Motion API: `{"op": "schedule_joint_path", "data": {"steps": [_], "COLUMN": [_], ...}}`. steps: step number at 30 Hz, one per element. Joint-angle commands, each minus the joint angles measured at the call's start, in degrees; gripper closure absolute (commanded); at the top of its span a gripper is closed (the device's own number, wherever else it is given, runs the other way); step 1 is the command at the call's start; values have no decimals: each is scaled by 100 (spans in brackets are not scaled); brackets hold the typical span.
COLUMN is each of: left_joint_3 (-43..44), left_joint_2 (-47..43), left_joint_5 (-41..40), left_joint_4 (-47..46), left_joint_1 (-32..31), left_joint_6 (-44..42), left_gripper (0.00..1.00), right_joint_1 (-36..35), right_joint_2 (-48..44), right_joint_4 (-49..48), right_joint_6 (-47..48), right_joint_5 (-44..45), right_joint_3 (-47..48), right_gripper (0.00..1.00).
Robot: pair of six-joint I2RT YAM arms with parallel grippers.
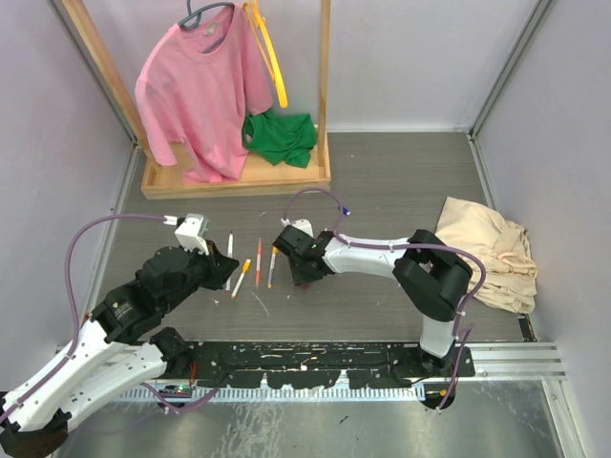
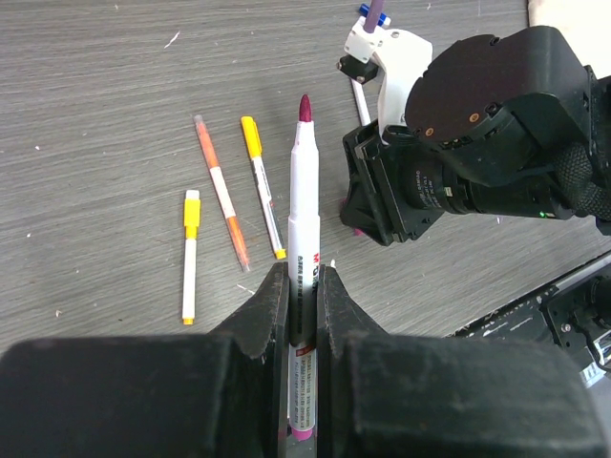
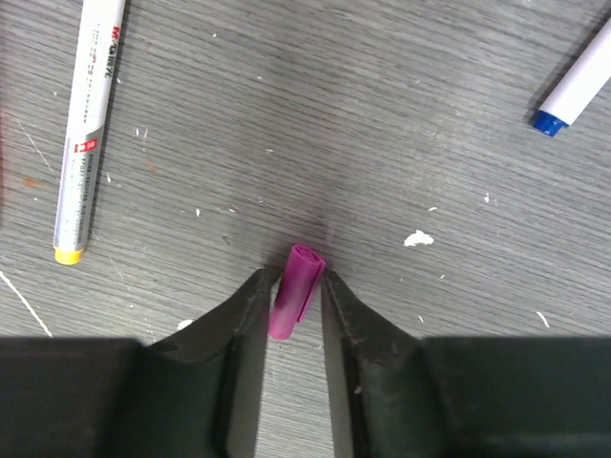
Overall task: Insert the pens into the pen caps
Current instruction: Insert the pen cap onto the pen.
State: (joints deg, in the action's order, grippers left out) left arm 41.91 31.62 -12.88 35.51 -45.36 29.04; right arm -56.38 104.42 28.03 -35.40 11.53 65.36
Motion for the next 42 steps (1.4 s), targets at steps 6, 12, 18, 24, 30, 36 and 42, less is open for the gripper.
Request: {"op": "schedule_joint_path", "data": {"steps": [6,12,18,24,30,36,42], "left_joint_3": [63,38,28,54,41,6,-115], "left_joint_2": [-50,-80,-51,-38,-63,-25,-171], "left_joint_5": [-72,-75,-21,-8,-29,100,508], "left_joint_4": [-160,-154,-218,-181,-164,-319,-777], "left_joint_1": [12,12,11,11,11,11,10], "left_joint_6": [-72,-57,-30,-30,-8,32,110], "left_gripper": [100,100,100,100,100,99,95], "right_joint_1": [5,4,8,5,4,9,80], "right_joint_2": [-2,-374,-364,-104,-53,-334,-1241], "right_joint_4": [419,621,721,765,864,651,280], "right_joint_6": [153,152,200,317,359,299,202], "right_joint_5": [51,49,-4,-153,-208,-115,51], "right_joint_3": [-129,-421,-504,-304,-249,-344,-624], "right_gripper": [78,76,67,66,71,91,100]}}
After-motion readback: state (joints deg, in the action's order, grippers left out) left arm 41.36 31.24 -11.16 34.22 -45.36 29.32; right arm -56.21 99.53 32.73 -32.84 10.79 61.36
